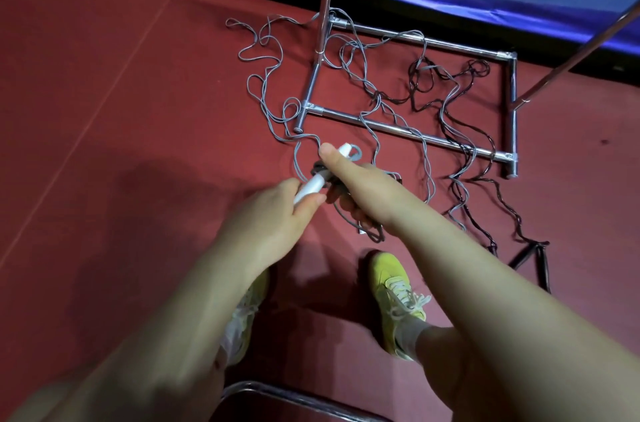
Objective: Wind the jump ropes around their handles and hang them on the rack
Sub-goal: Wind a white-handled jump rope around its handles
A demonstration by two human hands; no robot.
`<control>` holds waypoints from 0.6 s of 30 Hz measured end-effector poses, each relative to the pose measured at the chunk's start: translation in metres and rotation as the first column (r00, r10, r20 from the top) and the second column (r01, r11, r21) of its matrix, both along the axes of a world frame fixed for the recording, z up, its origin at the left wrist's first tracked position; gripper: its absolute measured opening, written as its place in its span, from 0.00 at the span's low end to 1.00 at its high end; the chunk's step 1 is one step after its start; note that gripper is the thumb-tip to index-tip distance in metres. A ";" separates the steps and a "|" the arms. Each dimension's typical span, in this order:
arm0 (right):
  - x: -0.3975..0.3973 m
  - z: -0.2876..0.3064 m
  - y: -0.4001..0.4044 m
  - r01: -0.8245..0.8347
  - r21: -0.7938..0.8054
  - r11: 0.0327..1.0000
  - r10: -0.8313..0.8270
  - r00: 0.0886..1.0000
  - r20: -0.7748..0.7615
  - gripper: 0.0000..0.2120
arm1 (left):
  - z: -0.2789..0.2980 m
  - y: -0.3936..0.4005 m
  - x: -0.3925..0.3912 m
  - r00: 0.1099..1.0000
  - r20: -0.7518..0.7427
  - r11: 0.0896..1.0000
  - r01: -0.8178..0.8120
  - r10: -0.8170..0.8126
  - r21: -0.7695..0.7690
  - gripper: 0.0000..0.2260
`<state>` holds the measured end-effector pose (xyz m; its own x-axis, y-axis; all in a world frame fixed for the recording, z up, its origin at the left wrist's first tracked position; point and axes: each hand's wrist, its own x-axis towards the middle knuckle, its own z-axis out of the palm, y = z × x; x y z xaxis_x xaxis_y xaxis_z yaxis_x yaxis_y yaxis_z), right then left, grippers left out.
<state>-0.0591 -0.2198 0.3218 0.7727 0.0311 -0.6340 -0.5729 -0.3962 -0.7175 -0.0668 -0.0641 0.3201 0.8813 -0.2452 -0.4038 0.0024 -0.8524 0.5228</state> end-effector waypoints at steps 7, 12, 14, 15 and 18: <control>0.002 0.009 0.005 0.062 -0.039 0.997 -0.059 0.996 0.068 0.26 | 0.001 -0.001 0.000 0.996 0.086 0.999 -0.005 0.008 -0.034 0.15; 0.001 0.008 0.007 0.033 -0.041 0.999 -0.026 0.987 0.161 0.27 | 0.004 -0.001 0.000 0.989 0.145 0.999 0.005 0.001 -0.038 0.10; 0.002 0.007 0.006 0.045 -0.048 0.998 -0.035 0.980 0.197 0.28 | 0.005 -0.001 -0.001 0.986 0.165 0.999 0.014 -0.006 -0.044 0.12; 0.002 0.008 0.005 0.058 -0.047 0.997 -0.047 0.975 0.218 0.27 | 0.008 -0.003 0.000 0.988 0.155 0.998 0.019 -0.010 -0.053 0.13; 0.002 0.012 0.002 0.089 -0.007 0.996 -0.083 0.952 0.295 0.25 | 0.012 -0.002 0.000 0.994 -0.106 0.982 -0.033 0.013 -0.188 0.15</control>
<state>-0.0572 -0.2176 0.3339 0.9242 -0.0546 -0.3780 -0.3703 -0.3708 -0.8517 -0.0668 -0.0658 0.3319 0.8436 -0.3057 -0.4416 0.0837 -0.7374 0.6703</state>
